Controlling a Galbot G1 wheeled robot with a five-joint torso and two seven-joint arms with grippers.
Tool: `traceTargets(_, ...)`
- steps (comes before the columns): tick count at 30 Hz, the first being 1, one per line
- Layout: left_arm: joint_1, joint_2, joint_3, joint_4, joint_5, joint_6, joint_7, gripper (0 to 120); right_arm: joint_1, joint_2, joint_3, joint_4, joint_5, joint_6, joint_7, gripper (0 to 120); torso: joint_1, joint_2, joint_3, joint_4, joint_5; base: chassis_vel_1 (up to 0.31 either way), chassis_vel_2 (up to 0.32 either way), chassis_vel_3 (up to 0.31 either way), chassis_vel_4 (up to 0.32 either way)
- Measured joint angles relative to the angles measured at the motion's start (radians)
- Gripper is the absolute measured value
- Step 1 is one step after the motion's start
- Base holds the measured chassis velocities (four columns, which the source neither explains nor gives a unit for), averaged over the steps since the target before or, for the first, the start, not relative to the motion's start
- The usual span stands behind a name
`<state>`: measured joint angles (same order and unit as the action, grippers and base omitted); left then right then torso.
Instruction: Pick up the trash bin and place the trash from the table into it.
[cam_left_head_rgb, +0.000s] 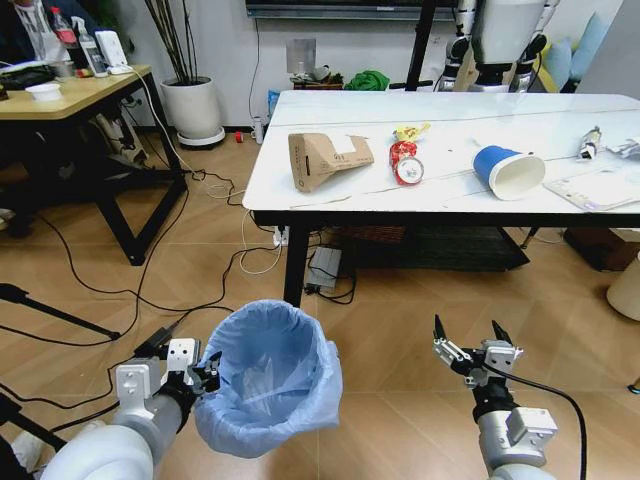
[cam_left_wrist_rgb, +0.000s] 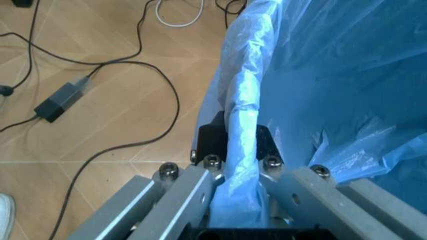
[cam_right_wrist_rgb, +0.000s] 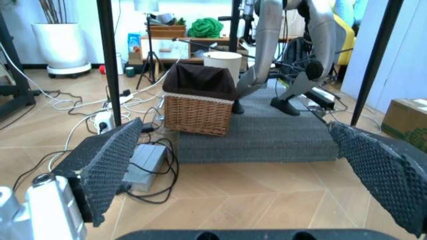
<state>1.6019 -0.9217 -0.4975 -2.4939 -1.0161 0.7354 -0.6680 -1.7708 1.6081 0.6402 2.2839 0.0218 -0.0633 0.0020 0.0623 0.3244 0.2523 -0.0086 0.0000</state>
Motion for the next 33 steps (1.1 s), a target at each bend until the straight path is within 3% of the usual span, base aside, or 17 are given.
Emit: traceTargets(33,0.091,-0.002,0.02,-0.007,-0.02,0.0,-0.115,0,0.003,0.0,0.009,0.0,0.002,0.001,0.0,100,0.048,0.128,0.08,0.0,0.0,0.0,0.0,0.0,0.0)
